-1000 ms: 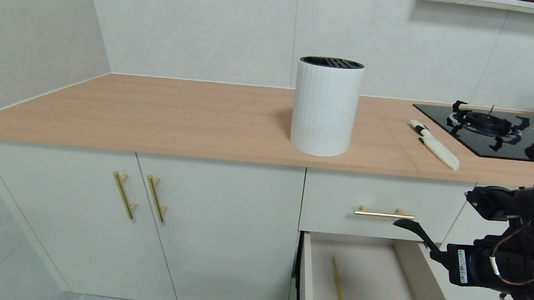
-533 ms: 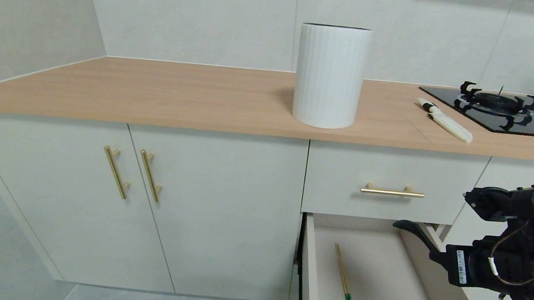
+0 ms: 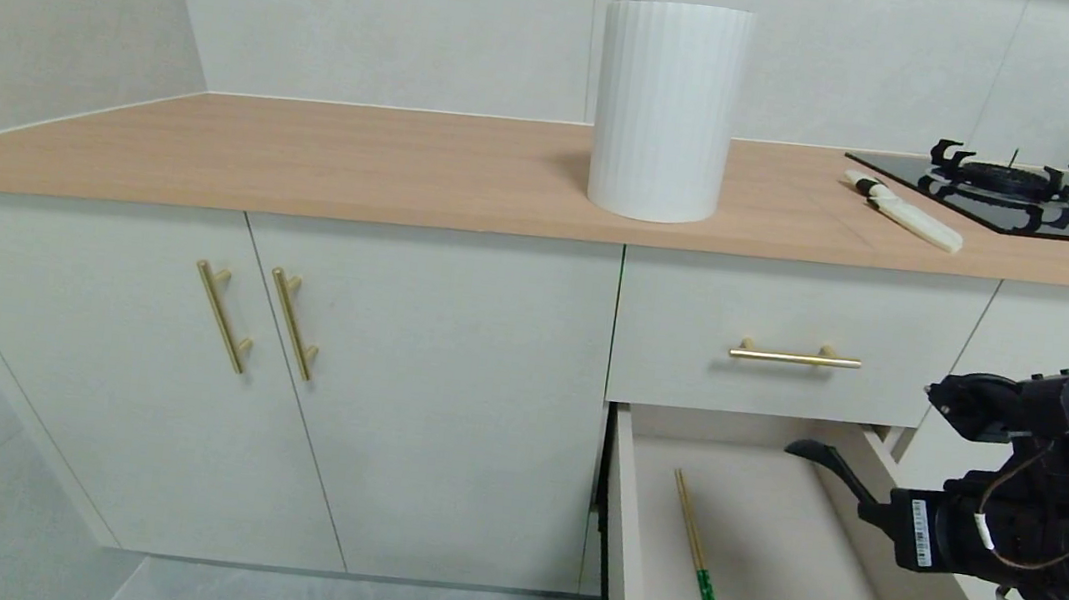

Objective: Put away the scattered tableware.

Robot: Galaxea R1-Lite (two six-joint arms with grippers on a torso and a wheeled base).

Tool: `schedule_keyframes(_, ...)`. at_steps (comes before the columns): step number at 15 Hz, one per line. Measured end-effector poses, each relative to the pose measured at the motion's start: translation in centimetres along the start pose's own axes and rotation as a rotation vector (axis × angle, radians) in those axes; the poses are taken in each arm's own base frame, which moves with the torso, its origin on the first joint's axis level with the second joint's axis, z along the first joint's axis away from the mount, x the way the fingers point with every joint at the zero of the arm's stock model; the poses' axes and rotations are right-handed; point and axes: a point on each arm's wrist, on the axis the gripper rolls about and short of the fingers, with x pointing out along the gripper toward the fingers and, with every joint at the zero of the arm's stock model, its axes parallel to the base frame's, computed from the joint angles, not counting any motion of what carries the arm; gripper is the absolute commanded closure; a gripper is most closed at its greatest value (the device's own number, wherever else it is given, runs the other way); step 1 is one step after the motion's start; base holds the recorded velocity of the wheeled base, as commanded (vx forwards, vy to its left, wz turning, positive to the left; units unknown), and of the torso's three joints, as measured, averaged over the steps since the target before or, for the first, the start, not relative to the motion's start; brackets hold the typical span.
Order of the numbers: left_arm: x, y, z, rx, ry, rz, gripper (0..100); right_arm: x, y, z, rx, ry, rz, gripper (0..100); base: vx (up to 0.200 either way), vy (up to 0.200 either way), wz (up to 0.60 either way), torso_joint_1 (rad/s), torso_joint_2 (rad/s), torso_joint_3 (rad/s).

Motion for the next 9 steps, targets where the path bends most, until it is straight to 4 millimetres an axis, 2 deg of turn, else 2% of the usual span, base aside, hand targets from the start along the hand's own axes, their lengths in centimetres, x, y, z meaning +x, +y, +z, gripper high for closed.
schedule_keyframes(2, 0.0, 0.0, 0.0, 0.0, 0.0, 0.0, 0, 0.6, 0.1, 0.3, 0.001, -0.021, 0.006, 100, 0.0, 0.0, 0.0, 0.0, 0.0, 0.0)
schedule_keyframes(4, 0.0, 0.0, 0.0, 0.0, 0.0, 0.0, 0, 2.3, 0.3, 0.8, 0.006, -0.061, 0.011, 100, 0.0, 0.0, 0.0, 0.0, 0.0, 0.0)
schedule_keyframes(6, 0.0, 0.0, 0.0, 0.0, 0.001, 0.0, 0, 5.2, 0.3, 0.8, 0.019, -0.074, 0.005, 100, 0.0, 0.0, 0.0, 0.0, 0.0, 0.0)
schedule_keyframes(9, 0.0, 0.0, 0.0, 0.0, 0.0, 0.0, 0, 10.2, -0.8, -0.2, 0.046, -0.046, -0.032, 100, 0.0, 0.0, 0.0, 0.0, 0.0, 0.0)
